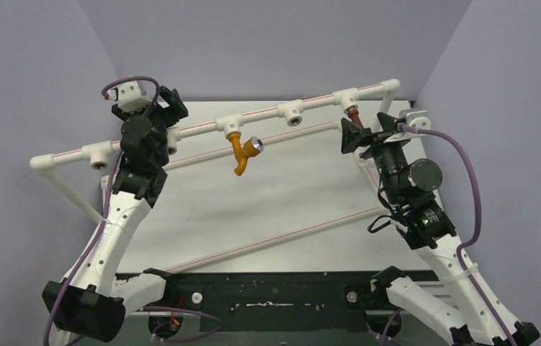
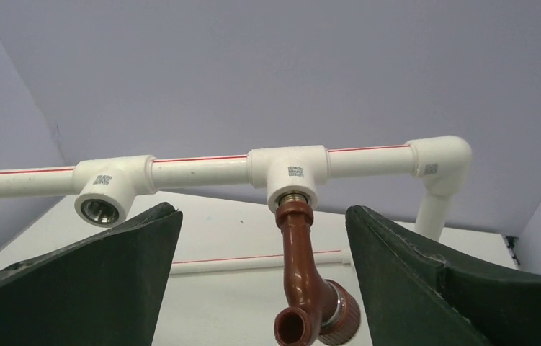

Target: Install the water faucets

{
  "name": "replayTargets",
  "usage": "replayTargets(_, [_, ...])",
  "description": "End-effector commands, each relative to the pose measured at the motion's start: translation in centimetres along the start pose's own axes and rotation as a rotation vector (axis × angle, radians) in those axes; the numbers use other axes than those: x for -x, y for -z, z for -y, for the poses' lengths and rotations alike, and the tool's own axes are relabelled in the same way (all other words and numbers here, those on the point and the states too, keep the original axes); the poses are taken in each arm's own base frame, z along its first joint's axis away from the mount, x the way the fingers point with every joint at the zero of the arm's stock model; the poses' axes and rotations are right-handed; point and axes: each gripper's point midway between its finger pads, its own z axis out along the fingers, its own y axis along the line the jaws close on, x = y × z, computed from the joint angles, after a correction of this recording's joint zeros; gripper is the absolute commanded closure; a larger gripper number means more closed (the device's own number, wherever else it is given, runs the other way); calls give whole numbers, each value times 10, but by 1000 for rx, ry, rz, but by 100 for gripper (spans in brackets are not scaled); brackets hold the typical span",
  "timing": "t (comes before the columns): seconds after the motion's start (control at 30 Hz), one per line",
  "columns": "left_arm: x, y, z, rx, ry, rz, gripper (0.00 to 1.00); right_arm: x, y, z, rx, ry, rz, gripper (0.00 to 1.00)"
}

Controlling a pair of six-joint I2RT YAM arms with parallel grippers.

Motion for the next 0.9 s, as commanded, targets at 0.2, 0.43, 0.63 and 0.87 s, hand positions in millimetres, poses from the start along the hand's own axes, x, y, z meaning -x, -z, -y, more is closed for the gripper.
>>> replayTargets(0.2, [-121,22,-35,71,-187,-377,23,1,28,6,83,355,42,15])
replayTargets(0.43, [-121,21,-36,73,-189,-379,22,-29,23,14,56,448,27,19])
replayTargets(0.63, [-121,21,-36,72,-189,-379,22,-41,13,26,-15,501,26,26])
replayTargets(0.87, [-121,22,-35,71,-189,-378,22,-42,6,30,-57,480,42,50])
